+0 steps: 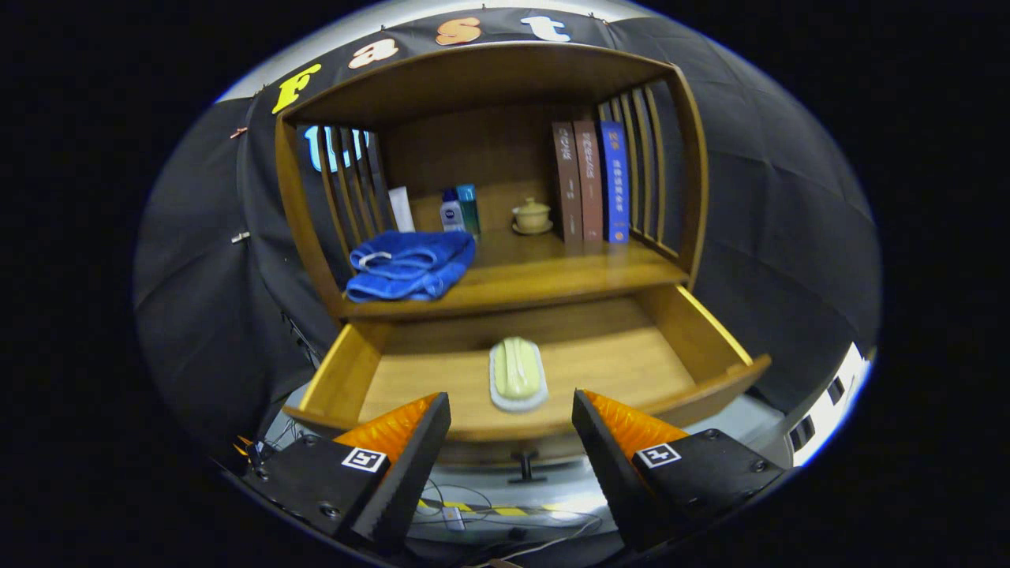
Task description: Pull open the drawer, take out the items inside it, and place them on the countertop above the cabinet.
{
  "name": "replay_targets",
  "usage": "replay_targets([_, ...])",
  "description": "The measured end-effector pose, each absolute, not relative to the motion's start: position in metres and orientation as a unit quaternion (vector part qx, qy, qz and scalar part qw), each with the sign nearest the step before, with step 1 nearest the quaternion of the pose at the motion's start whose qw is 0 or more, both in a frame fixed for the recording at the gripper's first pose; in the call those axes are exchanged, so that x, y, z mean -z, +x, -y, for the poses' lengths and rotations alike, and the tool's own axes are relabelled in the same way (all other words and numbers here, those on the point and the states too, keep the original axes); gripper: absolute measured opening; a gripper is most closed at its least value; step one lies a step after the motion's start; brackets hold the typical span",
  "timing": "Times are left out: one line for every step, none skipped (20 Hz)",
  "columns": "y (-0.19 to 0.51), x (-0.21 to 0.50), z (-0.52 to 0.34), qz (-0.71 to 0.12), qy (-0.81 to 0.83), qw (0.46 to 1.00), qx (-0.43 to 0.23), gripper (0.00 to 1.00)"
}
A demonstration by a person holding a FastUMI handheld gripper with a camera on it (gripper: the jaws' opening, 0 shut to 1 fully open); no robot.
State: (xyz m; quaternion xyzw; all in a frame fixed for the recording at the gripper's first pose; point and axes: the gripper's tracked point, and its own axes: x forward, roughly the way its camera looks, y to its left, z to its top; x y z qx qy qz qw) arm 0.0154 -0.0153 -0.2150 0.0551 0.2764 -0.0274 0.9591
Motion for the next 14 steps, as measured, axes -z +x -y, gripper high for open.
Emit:
replay_targets([0.033, 0.216, 0.015, -0.286, 0.052, 0.956, 0.025, 0.99])
replay_targets([0.049, 0.222, 0.015, -0.301, 0.050, 0.952, 0.023, 0.99])
replay_targets([0.063, 0.229, 0.018, -0.317, 0.046, 0.947, 0.026, 0.99])
replay_targets([0.079, 0.238, 0.020, -0.330, 0.047, 0.942, 0.028, 0.99])
replay_targets([0.090, 0.247, 0.020, -0.345, 0.051, 0.937, 0.027, 0.99])
replay_targets([0.100, 0.259, 0.021, -0.368, 0.052, 0.928, 0.030, 0.99])
replay_targets([0.107, 0.274, 0.022, -0.389, 0.052, 0.919, 0.033, 0.98])
replay_targets([0.113, 0.284, 0.021, -0.407, 0.051, 0.911, 0.033, 0.97])
replay_targets([0.120, 0.295, 0.020, -0.422, 0.049, 0.905, 0.032, 0.93])
replay_targets([0.122, 0.305, 0.021, -0.439, 0.044, 0.897, 0.032, 0.91])
replay_targets([0.124, 0.315, 0.022, -0.458, 0.037, 0.888, 0.033, 0.91])
replay_targets([0.126, 0.327, 0.021, -0.475, 0.034, 0.879, 0.031, 0.91])
replay_targets([0.127, 0.338, 0.020, -0.493, 0.033, 0.869, 0.028, 0.91])
replay_targets([0.128, 0.345, 0.019, -0.507, 0.031, 0.861, 0.027, 0.85])
